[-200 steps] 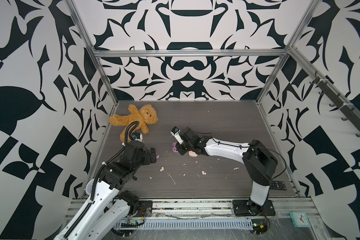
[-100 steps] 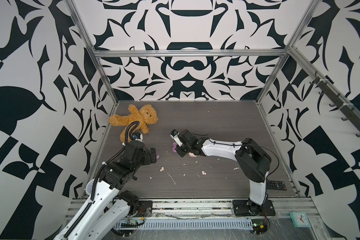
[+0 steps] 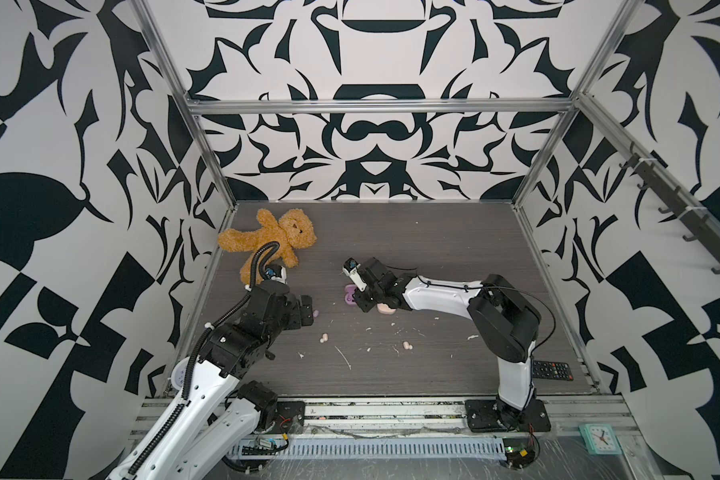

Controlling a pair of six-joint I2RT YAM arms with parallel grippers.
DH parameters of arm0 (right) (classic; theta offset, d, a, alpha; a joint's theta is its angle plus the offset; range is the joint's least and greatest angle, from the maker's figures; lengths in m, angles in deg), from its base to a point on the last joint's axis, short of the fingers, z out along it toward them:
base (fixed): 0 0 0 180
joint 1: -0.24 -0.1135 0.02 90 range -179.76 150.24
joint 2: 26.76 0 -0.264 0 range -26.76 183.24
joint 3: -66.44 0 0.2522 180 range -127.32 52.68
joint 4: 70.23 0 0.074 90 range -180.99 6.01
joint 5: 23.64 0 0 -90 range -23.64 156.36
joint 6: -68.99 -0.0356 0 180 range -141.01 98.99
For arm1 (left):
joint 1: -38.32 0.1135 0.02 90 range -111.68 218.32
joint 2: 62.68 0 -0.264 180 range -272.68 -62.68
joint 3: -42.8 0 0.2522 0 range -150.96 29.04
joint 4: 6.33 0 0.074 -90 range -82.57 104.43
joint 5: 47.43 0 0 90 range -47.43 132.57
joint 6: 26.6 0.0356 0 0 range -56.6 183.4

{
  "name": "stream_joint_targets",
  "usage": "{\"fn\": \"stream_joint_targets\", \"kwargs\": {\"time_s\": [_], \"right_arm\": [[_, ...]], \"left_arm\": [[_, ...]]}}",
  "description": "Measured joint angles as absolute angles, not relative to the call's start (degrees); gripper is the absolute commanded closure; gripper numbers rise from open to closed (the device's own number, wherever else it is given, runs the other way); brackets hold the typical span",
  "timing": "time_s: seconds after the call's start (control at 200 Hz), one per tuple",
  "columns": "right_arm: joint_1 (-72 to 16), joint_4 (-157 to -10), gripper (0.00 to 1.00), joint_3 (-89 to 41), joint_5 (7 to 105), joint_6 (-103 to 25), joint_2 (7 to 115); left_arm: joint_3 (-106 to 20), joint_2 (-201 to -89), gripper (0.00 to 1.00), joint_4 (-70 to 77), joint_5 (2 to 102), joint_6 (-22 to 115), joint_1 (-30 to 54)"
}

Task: Insert the wireless bluetooth earbuds into the charging case
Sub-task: 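Lift the lilac earbud with the right gripper and carry it over the case, then lower the held lilac earbud into the open lilac case's slot with the right gripper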

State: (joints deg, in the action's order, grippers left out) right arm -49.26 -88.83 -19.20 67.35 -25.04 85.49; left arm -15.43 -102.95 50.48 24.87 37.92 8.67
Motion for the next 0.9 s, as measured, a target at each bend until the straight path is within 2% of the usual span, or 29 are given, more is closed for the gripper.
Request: {"fn": "stream_joint_targets", "kwargs": {"time_s": [0.9], "right_arm": [[-49.24, -88.29, 1.0, -19.27, 66.54, -25.54, 86.3]], "left_arm": [[-15.43, -103.12, 0.01, 50.48, 25.22, 37.92, 8.67]]}}
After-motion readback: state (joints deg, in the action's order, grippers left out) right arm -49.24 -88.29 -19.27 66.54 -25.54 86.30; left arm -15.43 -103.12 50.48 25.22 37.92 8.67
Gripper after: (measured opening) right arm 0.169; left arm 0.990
